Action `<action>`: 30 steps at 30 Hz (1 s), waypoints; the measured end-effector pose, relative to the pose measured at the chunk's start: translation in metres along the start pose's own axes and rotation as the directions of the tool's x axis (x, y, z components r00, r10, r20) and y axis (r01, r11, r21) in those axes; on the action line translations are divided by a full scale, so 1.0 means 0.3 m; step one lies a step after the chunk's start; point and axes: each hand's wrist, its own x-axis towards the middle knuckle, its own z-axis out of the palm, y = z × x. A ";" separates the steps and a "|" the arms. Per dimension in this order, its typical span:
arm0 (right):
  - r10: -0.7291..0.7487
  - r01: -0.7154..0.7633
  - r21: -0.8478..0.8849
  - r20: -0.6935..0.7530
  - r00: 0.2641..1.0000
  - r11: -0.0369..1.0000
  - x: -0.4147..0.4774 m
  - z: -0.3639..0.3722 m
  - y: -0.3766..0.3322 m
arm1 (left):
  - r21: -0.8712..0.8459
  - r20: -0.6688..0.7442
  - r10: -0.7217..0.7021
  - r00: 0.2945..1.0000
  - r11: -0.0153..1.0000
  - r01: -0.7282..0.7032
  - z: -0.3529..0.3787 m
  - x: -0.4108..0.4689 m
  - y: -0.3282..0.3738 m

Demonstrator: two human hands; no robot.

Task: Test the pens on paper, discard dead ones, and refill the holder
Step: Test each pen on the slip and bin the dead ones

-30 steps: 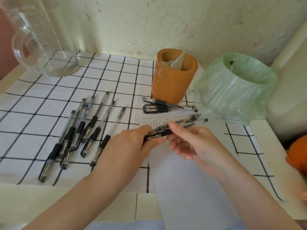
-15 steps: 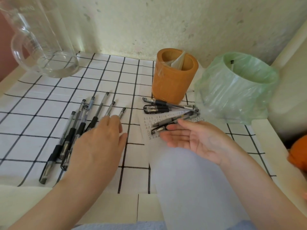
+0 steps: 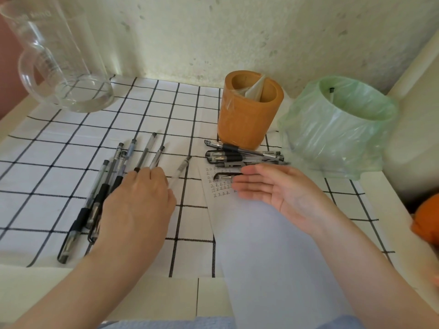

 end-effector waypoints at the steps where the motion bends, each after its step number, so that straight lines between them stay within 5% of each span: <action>1: -0.005 0.005 -0.009 -0.006 1.000 1.000 -0.001 -0.003 0.002 | -0.031 -0.035 0.028 0.999 0.999 -0.029 -0.009 0.000 0.009; 4: -0.021 0.020 -0.032 -0.014 1.000 0.999 -0.005 -0.004 -0.001 | -0.222 -0.047 0.111 0.993 0.968 -0.119 -0.039 0.001 0.038; 8: -0.038 0.047 -0.081 0.106 0.994 0.996 -0.023 0.018 -0.007 | -0.612 0.042 0.174 0.984 0.783 -0.113 -0.043 -0.003 0.099; 12: -0.164 0.184 -0.156 0.135 0.977 0.971 -0.033 0.054 0.011 | -0.720 0.076 0.176 0.982 0.691 -0.068 -0.024 -0.036 0.155; 17: -0.274 0.277 -0.216 0.044 0.961 0.936 -0.041 0.057 0.021 | -0.706 0.222 0.145 0.964 0.706 0.056 -0.011 -0.042 0.155; 30: -0.284 0.288 -0.145 0.047 0.958 0.947 -0.058 0.045 0.016 | -0.677 0.132 0.168 0.977 0.735 -0.035 -0.018 -0.053 0.164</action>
